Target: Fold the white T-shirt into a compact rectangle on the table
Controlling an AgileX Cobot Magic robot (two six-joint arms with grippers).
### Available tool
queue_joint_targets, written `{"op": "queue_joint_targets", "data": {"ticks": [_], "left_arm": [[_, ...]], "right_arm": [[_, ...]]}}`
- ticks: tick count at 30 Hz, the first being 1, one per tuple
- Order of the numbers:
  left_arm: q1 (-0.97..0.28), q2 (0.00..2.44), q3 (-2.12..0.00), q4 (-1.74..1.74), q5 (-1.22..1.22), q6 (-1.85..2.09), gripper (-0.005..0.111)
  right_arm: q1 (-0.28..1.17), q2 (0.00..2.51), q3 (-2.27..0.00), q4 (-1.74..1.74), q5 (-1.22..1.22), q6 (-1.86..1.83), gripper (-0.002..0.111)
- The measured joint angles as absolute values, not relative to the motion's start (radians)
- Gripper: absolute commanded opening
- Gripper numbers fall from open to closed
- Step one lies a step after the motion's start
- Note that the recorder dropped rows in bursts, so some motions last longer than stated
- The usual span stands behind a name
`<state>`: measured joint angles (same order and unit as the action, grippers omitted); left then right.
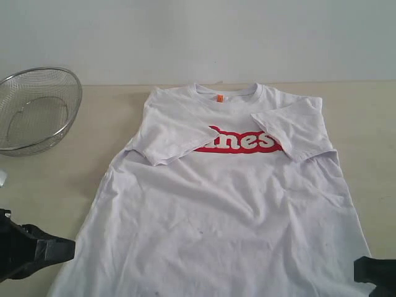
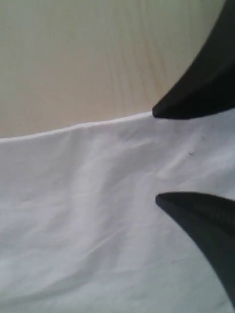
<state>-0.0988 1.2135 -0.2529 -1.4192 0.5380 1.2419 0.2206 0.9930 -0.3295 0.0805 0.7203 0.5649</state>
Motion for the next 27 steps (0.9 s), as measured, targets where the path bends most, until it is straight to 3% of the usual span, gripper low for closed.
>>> {"op": "queue_joint_targets", "data": {"ticks": [12, 27], "left_arm": [[-0.099, 1.213, -0.253, -1.465, 0.564, 1.295, 0.005], [-0.099, 1.213, -0.253, -1.494, 0.564, 1.332, 0.005]], "right_arm": [[0.221, 1.006, -0.265, -0.006, 0.64, 0.731, 0.054], [0.221, 1.257, -0.259, 0.0, 0.569, 0.748, 0.054]]}}
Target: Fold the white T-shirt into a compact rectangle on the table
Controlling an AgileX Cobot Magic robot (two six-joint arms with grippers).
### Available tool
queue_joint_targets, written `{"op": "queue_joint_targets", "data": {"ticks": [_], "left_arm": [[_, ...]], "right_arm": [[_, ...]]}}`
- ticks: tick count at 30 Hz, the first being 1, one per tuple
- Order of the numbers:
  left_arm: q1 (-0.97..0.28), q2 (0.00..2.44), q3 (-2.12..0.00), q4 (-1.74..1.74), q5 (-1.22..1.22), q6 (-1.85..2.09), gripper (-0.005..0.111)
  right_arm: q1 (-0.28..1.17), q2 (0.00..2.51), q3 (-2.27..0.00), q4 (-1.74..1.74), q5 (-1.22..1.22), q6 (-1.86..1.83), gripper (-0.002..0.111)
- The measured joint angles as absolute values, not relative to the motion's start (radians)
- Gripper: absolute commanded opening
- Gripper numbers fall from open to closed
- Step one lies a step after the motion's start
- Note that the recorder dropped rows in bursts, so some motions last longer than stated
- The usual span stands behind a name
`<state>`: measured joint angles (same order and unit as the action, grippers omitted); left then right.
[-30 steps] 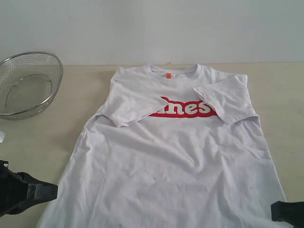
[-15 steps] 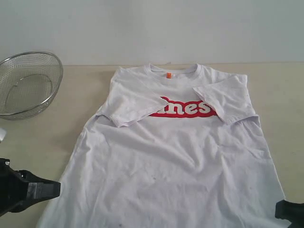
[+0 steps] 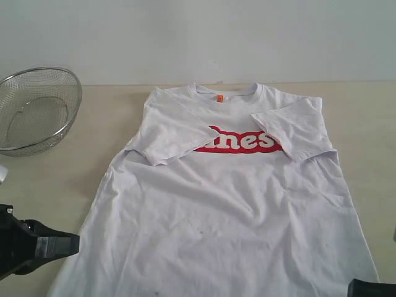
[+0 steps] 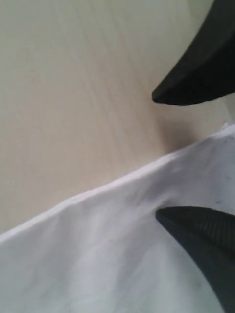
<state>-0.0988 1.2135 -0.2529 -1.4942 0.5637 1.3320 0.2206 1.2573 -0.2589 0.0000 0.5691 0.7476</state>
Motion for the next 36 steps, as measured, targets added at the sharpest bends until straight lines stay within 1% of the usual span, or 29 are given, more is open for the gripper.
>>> {"op": "queue_joint_targets", "data": {"ticks": [15, 16, 17, 18, 22, 23, 36], "left_arm": [[-0.099, 1.213, -0.252, -1.524, 0.564, 1.361, 0.005], [-0.099, 1.213, -0.252, -1.524, 0.564, 1.363, 0.005], [-0.099, 1.213, -0.252, -1.524, 0.564, 1.368, 0.005], [-0.099, 1.213, -0.252, -1.526, 0.564, 1.371, 0.005], [-0.099, 1.213, -0.252, -1.532, 0.564, 1.373, 0.005], [-0.099, 1.213, -0.252, -1.532, 0.564, 1.373, 0.005], [-0.099, 1.213, -0.252, -1.532, 0.561, 1.377, 0.005]], "right_arm": [[0.221, 1.34, -0.271, 0.314, 0.49, 0.399, 0.054], [0.221, 1.34, -0.271, 0.323, 0.486, 0.389, 0.051], [0.221, 1.34, -0.271, 0.332, 0.481, 0.375, 0.046], [0.221, 1.34, -0.271, 0.334, 0.481, 0.367, 0.033], [0.221, 1.347, -0.271, 0.346, 0.462, 0.321, 0.002], [0.221, 1.349, -0.271, 0.346, 0.458, 0.31, 0.0], [0.221, 1.36, -0.302, 0.359, 0.457, 0.14, 0.0]]}}
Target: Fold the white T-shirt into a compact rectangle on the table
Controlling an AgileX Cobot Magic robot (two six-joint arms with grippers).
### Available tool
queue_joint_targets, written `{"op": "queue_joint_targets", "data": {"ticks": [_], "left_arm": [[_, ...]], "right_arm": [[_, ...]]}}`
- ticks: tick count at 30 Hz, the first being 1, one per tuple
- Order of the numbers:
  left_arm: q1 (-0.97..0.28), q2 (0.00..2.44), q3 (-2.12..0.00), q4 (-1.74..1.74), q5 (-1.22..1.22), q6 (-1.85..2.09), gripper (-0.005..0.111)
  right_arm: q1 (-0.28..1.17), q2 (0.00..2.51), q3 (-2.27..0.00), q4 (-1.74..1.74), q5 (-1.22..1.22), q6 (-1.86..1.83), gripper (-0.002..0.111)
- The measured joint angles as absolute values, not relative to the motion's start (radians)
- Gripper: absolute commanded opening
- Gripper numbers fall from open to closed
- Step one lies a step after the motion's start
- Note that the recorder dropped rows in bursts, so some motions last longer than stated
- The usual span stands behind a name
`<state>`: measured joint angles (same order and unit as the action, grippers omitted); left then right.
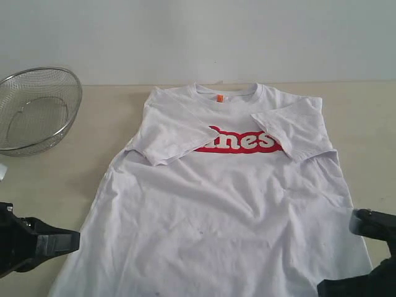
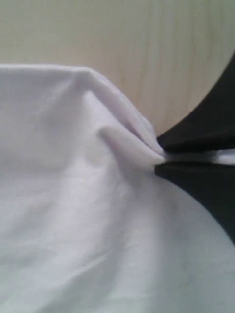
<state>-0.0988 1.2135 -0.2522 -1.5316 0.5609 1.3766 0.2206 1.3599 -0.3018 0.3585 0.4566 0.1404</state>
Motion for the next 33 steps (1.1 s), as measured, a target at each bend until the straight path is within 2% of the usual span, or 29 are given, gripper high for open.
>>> {"op": "queue_joint_targets", "data": {"ticks": [13, 21, 28, 33], "left_arm": [[-0.099, 1.213, -0.252, -1.532, 0.478, 1.384, 0.005], [-0.099, 1.213, -0.252, -1.541, 0.466, 1.389, 0.005], [-0.099, 1.213, -0.252, -1.543, 0.466, 1.429, 0.005], [-0.099, 1.213, -0.27, -1.545, 0.466, 1.434, 0.005]], "right_arm": [[0.221, 1.363, -0.483, 0.366, 0.456, 0.095, 0.0], [0.218, 1.365, -0.576, 0.282, 0.353, 0.113, 0.0], [0.061, 1.419, -0.653, 0.214, 0.32, 0.147, 0.0], [0.017, 1.524, -0.767, 0.212, 0.348, 0.084, 0.0]]}}
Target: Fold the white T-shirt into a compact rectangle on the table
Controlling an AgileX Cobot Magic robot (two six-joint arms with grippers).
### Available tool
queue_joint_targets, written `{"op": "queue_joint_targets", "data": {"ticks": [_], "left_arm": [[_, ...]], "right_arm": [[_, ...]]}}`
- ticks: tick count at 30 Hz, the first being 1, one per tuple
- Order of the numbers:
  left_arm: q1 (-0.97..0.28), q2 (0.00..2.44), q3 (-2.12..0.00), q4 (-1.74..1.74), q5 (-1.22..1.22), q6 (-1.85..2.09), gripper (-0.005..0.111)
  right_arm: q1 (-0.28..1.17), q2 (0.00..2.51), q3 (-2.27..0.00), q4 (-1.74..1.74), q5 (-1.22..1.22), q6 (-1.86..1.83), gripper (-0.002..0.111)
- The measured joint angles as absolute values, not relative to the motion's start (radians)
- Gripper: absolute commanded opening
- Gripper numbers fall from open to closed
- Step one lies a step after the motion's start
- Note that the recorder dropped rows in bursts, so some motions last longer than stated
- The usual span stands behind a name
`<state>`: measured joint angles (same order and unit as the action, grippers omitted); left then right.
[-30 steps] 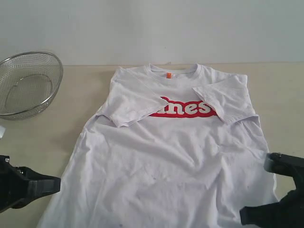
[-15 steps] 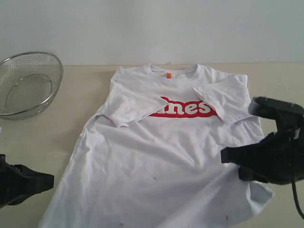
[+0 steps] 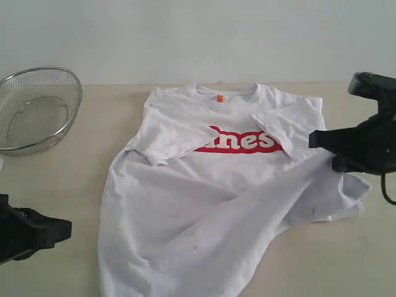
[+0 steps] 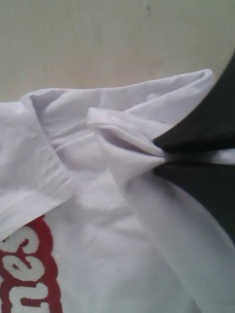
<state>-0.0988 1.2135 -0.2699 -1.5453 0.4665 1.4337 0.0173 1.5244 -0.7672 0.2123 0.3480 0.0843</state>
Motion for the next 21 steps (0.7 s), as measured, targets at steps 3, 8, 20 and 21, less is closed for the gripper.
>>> {"op": "queue_joint_targets", "data": {"ticks": [3, 8, 20, 21], "left_arm": [[-0.099, 1.213, -0.282, -1.545, 0.466, 1.438, 0.005], [-0.099, 1.213, -0.295, -1.547, 0.462, 1.44, 0.005], [-0.099, 1.213, -0.339, -1.551, 0.416, 1.44, 0.005], [-0.099, 1.213, -0.342, -1.551, 0.407, 1.44, 0.005]], "right_arm": [[0.015, 1.593, -0.848, 0.212, 0.351, 0.066, 0.0], [0.014, 1.687, -1.013, 0.208, 0.365, 0.053, 0.0], [-0.013, 1.886, -1.328, 0.181, 0.431, 0.053, 0.0], [-0.026, 1.899, -1.337, 0.181, 0.431, 0.053, 0.0]]}}
